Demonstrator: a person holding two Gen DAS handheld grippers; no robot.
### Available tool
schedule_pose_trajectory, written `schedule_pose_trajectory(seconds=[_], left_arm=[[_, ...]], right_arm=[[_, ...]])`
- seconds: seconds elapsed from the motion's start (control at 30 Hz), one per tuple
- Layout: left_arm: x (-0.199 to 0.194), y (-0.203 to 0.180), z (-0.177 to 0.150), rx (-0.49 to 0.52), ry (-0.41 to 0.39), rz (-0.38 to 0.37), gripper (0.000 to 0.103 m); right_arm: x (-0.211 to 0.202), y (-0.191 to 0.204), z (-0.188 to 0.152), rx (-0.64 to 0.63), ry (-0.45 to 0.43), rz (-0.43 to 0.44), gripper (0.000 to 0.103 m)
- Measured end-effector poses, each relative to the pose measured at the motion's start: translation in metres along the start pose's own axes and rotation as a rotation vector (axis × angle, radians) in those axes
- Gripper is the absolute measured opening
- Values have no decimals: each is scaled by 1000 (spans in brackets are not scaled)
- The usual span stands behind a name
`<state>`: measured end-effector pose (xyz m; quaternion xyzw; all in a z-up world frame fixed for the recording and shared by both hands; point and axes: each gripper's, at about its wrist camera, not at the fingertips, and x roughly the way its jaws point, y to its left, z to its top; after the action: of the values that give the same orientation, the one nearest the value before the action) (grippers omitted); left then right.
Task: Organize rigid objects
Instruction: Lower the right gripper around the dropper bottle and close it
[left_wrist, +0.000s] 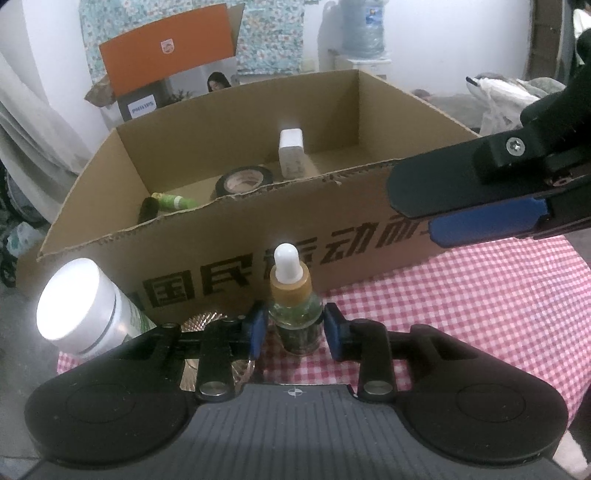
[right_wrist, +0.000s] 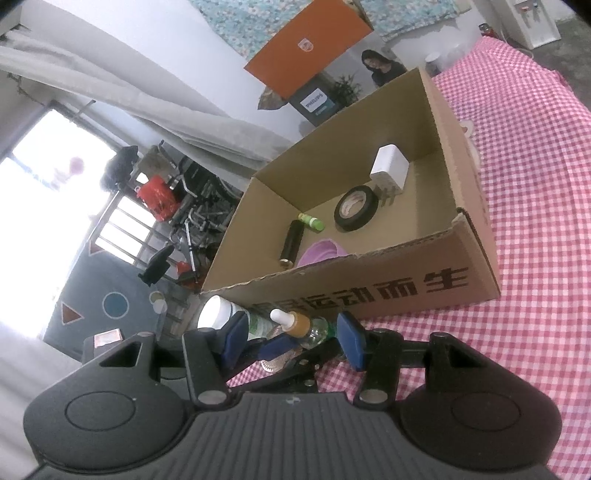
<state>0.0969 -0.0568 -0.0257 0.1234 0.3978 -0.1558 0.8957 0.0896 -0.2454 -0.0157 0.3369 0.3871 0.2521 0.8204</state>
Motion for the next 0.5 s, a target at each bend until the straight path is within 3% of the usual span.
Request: schedule_pose_trajectory(seconds=[0.5], left_arm=[[-13,-12,-6,9,-5,-61,31]], right_arm=[[-2,1,-1,-7,-7,5,56]])
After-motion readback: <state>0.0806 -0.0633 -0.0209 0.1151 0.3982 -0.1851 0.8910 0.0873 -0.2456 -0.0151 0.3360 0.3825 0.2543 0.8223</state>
